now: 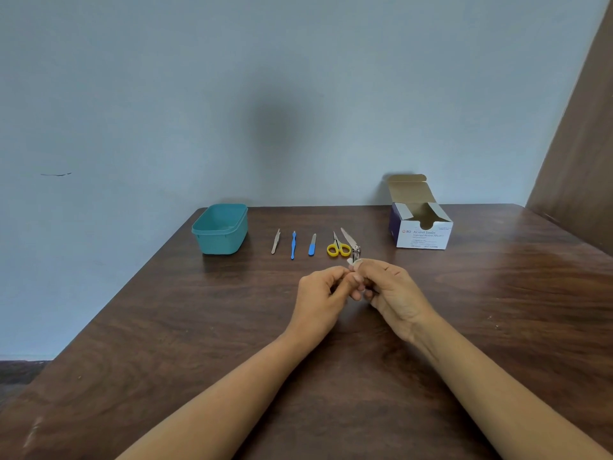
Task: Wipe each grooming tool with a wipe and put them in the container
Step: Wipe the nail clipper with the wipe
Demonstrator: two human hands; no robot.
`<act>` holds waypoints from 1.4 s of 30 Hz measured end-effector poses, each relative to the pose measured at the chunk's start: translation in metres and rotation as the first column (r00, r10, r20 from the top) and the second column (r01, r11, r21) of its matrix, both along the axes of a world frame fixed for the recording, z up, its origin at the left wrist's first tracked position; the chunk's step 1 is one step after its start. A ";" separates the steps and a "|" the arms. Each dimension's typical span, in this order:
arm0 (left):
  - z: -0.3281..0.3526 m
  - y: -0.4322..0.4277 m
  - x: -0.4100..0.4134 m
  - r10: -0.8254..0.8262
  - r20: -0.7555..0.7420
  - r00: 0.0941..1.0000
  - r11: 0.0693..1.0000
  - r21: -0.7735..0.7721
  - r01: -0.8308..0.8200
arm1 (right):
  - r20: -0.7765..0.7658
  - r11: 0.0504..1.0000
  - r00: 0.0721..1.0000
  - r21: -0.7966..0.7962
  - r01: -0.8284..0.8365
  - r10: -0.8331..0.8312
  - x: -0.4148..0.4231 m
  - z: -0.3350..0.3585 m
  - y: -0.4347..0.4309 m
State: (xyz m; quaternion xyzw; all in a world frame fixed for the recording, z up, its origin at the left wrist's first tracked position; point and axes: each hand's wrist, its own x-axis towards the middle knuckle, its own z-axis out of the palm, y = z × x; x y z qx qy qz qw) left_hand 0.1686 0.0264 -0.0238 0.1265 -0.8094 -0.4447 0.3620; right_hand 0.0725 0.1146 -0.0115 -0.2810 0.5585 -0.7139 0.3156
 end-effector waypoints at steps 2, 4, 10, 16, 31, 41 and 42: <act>-0.001 -0.002 0.000 -0.016 -0.012 1.000 0.999 0.031 0.017 | -0.023 1.000 0.999 0.016 -0.024 0.024 0.001 0.003 0.001; -0.002 -0.003 -0.001 -0.035 -0.016 0.999 0.998 0.047 0.036 | -0.029 0.999 0.999 0.032 -0.040 0.041 -0.001 0.004 0.001; 0.004 -0.010 -0.002 0.048 -0.084 0.995 0.925 0.379 -0.013 | 0.064 0.999 0.998 0.049 0.017 -0.020 -0.001 0.005 0.002; 0.007 -0.012 -0.001 -0.108 -0.054 0.993 0.873 0.472 0.121 | 0.017 0.996 0.999 0.079 -0.029 0.028 -0.003 0.006 0.003; 0.011 -0.014 0.000 -0.206 -0.046 0.978 0.798 0.571 0.195 | -0.022 0.976 0.994 0.192 -0.099 0.105 -0.004 0.005 0.004; 0.011 -0.014 -0.001 -0.182 -0.080 0.980 0.763 0.617 0.192 | -0.036 0.954 0.991 0.274 -0.118 0.132 -0.007 0.003 0.003; 0.011 -0.014 -0.001 -0.177 -0.076 0.981 0.765 0.617 0.185 | -0.039 0.952 0.990 0.283 -0.118 0.134 -0.007 0.003 0.004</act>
